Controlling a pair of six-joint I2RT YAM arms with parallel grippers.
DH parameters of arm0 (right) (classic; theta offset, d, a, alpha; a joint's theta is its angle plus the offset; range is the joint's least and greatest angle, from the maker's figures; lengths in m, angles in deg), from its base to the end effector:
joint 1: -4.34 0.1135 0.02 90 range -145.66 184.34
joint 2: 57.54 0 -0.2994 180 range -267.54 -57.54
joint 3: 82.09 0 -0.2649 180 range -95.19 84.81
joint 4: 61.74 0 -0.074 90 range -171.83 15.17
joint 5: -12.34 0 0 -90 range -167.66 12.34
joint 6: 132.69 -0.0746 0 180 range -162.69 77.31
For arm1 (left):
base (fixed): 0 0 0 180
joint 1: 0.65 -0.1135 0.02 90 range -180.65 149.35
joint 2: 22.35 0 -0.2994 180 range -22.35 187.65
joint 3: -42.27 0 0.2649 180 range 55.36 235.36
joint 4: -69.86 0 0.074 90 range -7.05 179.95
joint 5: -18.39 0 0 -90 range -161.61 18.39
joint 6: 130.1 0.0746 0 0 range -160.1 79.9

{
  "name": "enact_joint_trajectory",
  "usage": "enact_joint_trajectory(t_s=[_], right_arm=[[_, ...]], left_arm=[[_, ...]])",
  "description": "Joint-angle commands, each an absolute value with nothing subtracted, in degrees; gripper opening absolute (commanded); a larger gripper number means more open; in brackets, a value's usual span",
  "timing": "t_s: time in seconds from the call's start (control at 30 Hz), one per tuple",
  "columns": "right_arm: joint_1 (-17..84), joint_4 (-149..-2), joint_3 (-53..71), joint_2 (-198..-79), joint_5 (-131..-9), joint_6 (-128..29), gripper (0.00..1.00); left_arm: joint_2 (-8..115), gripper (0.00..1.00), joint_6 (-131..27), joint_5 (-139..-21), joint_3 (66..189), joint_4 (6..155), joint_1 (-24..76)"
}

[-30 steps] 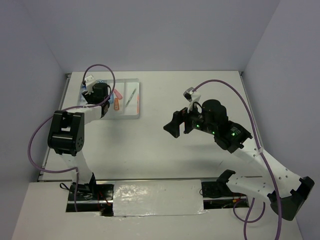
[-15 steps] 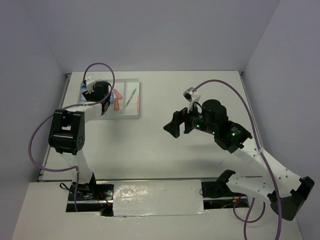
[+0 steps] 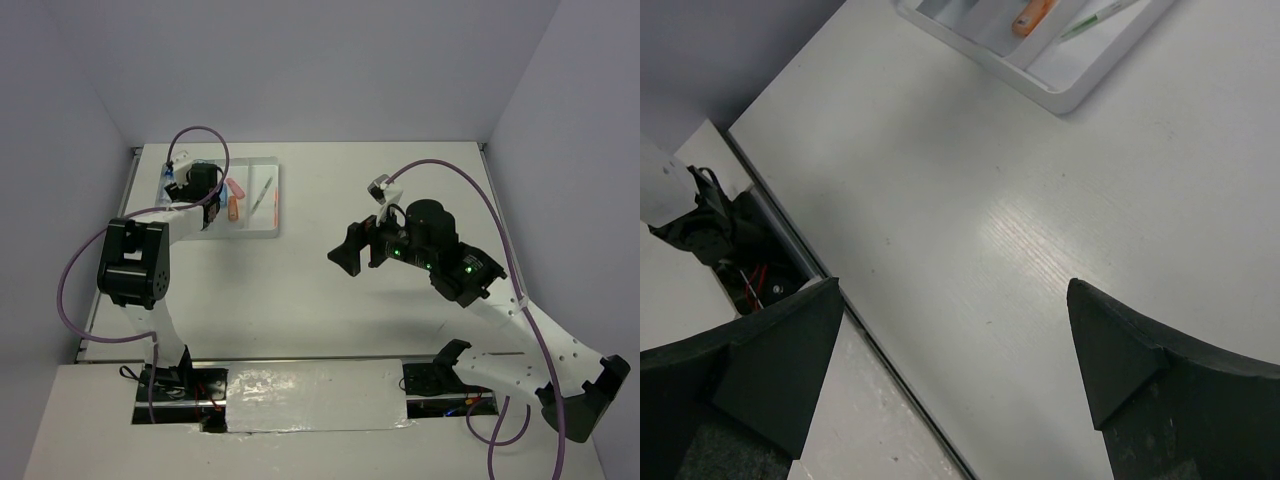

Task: Sort the stationery into containers
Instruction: Place the stationery in the storage box.

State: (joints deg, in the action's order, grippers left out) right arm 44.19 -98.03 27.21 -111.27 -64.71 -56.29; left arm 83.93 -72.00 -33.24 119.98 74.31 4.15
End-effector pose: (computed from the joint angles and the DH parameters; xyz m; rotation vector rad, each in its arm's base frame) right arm 0.1695 0.1632 0.3837 -0.6062 1.8964 0.8340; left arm 0.4500 0.0087 0.2020 -0.8322 1.8479 0.3174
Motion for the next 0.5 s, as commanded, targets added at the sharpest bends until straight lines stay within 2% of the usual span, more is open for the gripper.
enact_joint_trajectory(t_s=[0.0,0.1,0.17,0.33,0.47], right_arm=[[44.0,-96.4,27.2,-109.7,-64.1,-55.3,1.0],[43.9,-96.4,27.2,-109.0,-64.6,-55.2,1.0],[44.0,-96.4,27.3,-108.9,-64.6,-55.1,1.0],[44.0,-96.6,27.0,-109.5,-64.6,-54.9,1.0],[43.9,-96.8,27.1,-109.6,-64.7,-54.7,1.0]], left_arm=[[83.3,0.22,-73.1,-32.4,122.2,73.1,4.1],[83.7,0.23,-73.1,-32.4,122.8,73.6,4.1],[83.9,0.17,-72.8,-32.8,122.9,73.2,4.1],[86.1,0.12,-70.5,-34.6,125.1,68.8,3.6],[88.7,0.12,-69.5,-35.2,127.9,68.7,3.2]])
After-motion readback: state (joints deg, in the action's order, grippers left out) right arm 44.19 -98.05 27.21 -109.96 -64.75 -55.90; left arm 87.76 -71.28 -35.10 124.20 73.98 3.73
